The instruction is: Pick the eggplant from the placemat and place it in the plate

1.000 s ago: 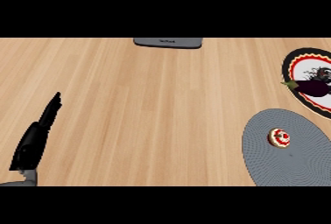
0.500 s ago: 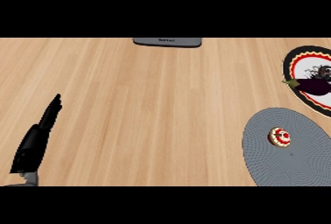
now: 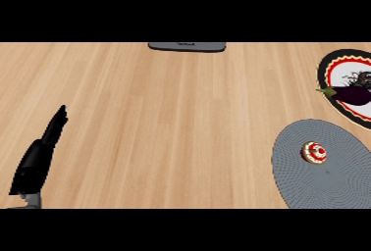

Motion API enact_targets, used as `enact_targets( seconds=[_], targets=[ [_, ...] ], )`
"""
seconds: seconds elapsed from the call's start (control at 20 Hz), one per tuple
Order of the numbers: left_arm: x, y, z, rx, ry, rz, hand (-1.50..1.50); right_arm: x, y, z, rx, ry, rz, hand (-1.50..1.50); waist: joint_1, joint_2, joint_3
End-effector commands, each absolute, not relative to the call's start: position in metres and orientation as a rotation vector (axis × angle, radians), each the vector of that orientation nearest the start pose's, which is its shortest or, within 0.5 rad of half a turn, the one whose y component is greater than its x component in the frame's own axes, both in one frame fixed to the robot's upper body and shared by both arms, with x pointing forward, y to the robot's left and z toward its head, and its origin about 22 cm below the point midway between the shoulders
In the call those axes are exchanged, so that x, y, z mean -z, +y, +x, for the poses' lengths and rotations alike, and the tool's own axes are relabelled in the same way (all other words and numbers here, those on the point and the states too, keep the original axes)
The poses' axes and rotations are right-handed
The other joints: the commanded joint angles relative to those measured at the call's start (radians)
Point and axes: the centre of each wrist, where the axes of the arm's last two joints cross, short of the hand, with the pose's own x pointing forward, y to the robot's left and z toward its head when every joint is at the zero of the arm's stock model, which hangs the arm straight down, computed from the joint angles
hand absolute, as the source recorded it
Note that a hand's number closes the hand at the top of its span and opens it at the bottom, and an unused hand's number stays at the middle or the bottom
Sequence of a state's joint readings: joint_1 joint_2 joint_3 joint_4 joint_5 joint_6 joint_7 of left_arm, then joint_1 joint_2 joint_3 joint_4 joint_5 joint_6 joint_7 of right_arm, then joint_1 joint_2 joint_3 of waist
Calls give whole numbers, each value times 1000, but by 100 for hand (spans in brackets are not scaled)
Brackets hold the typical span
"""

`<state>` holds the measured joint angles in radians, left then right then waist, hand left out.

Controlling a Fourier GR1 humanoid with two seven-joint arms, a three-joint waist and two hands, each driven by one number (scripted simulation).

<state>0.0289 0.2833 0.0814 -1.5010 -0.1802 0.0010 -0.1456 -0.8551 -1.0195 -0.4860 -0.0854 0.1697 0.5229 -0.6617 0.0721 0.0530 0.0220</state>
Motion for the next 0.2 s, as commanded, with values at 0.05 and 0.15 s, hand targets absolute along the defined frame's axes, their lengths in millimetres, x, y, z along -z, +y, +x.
enact_targets(
  seconds=[0.05, 0.15],
  targets=[
    [-2, 320, 232, 316, -1571, 411, 0, -168, -580, 282, -148, -1852, -290, -150, -12, 1, 3],
    [-4, 318, 236, 321, -1593, 412, 0, -167, -577, 286, -127, -1846, -311, -150, 2, 11, 3]
  ],
)
